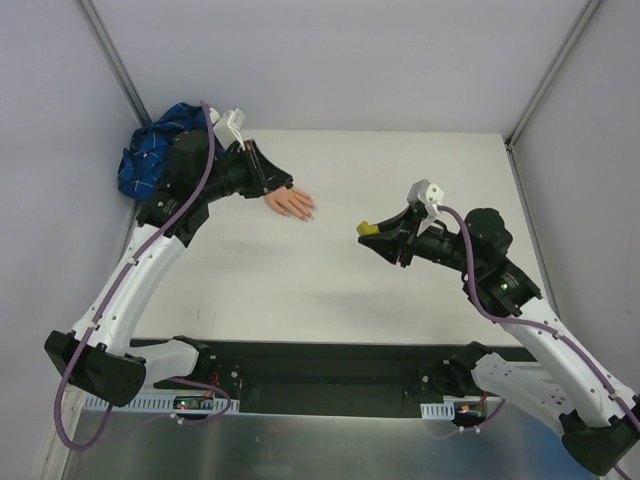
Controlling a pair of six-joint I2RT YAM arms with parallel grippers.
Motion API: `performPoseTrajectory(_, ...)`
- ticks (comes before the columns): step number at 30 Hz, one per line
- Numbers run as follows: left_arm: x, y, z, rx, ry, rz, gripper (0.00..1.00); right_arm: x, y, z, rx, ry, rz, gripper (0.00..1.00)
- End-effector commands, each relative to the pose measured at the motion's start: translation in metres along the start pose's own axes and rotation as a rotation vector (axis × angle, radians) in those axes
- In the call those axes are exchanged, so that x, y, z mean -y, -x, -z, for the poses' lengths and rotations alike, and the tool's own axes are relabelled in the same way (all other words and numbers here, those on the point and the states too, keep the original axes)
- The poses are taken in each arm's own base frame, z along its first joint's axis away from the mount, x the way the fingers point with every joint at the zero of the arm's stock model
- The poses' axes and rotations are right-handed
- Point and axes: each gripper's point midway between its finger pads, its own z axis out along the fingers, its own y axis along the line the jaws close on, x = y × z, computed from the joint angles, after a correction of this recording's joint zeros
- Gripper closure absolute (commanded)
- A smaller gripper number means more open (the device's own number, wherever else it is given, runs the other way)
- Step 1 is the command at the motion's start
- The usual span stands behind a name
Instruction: Paint the nails
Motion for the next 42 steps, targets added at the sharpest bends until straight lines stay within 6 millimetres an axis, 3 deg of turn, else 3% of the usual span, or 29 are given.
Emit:
performPoseTrajectory(1, -0.034, -0.017, -0.014, -0.032, 0.018, -0.117, 1.0, 0.0, 0.011, 0.021, 0.017, -0.048, 0.061, 1.0)
performPoseTrajectory(3, -0.04, -0.017, -0.025, -0.001, -0.014, -0.167, 1.0, 0.003, 0.008, 0.024, 0.017, -0.068, 0.061, 1.0)
performPoseTrajectory(4, -0.054, -0.029, -0.034, -0.023, -0.021, -0.196, 1.0, 0.004, 0.009, 0.024, 0.019, -0.074, 0.06, 1.0)
performPoseTrajectory(6, -0.056, -0.03, -0.045, 0.0, -0.08, -0.259, 1.0, 0.005, 0.005, 0.023, 0.017, -0.076, 0.041, 1.0)
performPoseTrajectory(7, -0.071, -0.047, -0.054, -0.035, -0.091, -0.292, 1.0, 0.006, 0.004, 0.022, 0.02, -0.08, 0.037, 1.0)
performPoseTrajectory(8, -0.067, -0.044, -0.059, 0.001, -0.147, -0.35, 1.0, 0.008, 0.0, 0.021, 0.022, -0.084, 0.03, 1.0)
performPoseTrajectory(9, -0.068, -0.052, -0.062, -0.014, -0.185, -0.373, 1.0, 0.008, -0.002, 0.02, 0.021, -0.087, 0.014, 1.0)
performPoseTrajectory(10, -0.083, -0.067, -0.07, -0.046, -0.183, -0.385, 1.0, 0.009, -0.007, 0.02, 0.013, -0.089, 0.004, 1.0)
performPoseTrajectory(13, -0.104, -0.073, -0.088, -0.051, -0.178, -0.412, 1.0, 0.011, -0.007, 0.016, 0.017, -0.089, 0.007, 1.0)
performPoseTrajectory(21, -0.151, -0.072, -0.117, -0.056, -0.136, -0.43, 1.0, 0.013, -0.017, 0.02, -0.003, -0.112, -0.011, 1.0)
performPoseTrajectory(30, -0.178, -0.069, -0.157, -0.106, -0.113, -0.37, 1.0, 0.022, -0.017, 0.017, 0.022, -0.139, -0.001, 1.0)
performPoseTrajectory(42, -0.223, -0.078, -0.174, -0.13, 0.08, -0.249, 1.0, 0.029, -0.021, 0.016, 0.016, -0.158, -0.006, 1.0)
